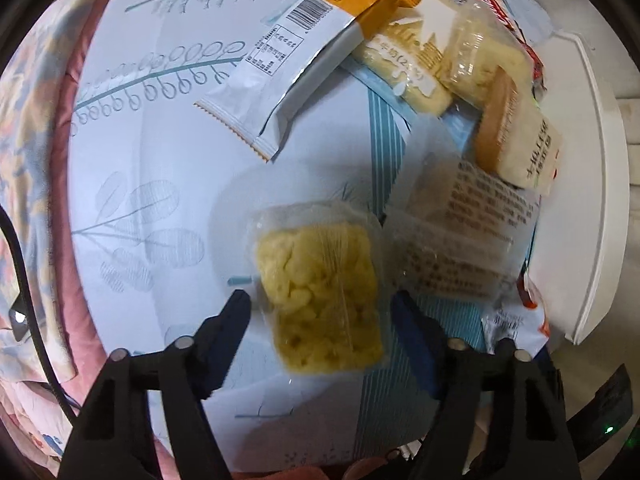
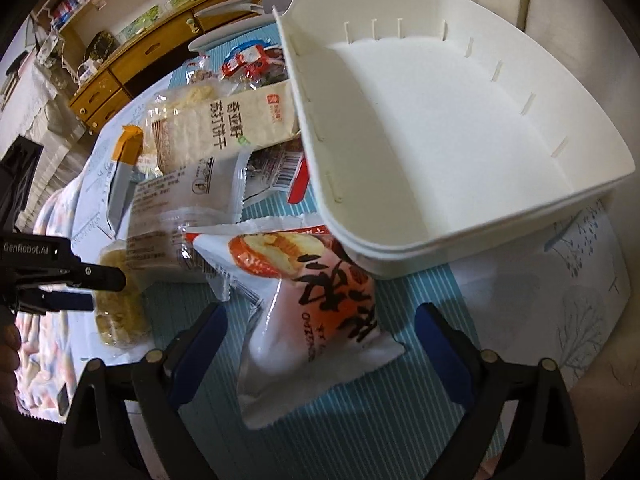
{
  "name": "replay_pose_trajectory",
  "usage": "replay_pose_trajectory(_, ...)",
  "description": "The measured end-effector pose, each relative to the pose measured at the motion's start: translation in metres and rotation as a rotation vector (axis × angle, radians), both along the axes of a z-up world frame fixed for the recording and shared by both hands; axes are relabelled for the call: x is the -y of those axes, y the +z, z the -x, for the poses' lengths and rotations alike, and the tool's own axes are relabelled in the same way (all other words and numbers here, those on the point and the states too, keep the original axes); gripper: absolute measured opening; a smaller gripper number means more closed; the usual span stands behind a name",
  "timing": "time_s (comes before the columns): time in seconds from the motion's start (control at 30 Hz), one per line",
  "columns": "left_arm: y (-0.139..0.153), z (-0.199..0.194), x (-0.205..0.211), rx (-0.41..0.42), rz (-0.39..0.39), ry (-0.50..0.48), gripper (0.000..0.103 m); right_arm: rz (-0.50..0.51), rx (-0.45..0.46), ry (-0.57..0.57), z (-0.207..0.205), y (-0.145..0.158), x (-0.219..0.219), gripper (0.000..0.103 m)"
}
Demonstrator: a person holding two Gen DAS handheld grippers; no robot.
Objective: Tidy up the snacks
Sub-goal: 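Grasp the clear puffed-cracker bag with the left gripper while the right grasps the red chip bag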
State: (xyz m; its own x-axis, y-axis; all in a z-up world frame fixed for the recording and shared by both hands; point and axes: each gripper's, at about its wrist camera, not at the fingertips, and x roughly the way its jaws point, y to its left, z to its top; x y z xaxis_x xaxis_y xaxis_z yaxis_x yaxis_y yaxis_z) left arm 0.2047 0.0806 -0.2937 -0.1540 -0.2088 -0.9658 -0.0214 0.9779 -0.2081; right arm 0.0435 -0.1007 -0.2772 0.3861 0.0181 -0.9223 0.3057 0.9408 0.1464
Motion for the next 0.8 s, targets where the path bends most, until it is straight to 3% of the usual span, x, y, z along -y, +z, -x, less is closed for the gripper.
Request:
replay_pose_trajectory(0.07,-0.008,-0.004,-0.001,-0.007,0.004,-0.001,0.068,-0.002,-0.02,0.015,-0.002,-0.006,-0.002,0.076)
replay_pose_trajectory(0.27,-0.02,-0.009,-0.009,-0.012,0.051,-0.002,0.061,0.029,-0.058,0.034,0.0,-0.009,-0.012,0.068)
replay_pose_trajectory(0.63,-0.023,0.012,-0.036,-0.016,0.054,-0.013,0.056,-0.176,-0.163,-0.023,0.011,-0.003,-0.028,0.062)
replay_pose_trajectory(0.8,-0.018,0.025,-0.055,-0.017,0.012,0.013,0.056,-0.212,-0.161,0.047,0.003,0.014,-0.054,0.062)
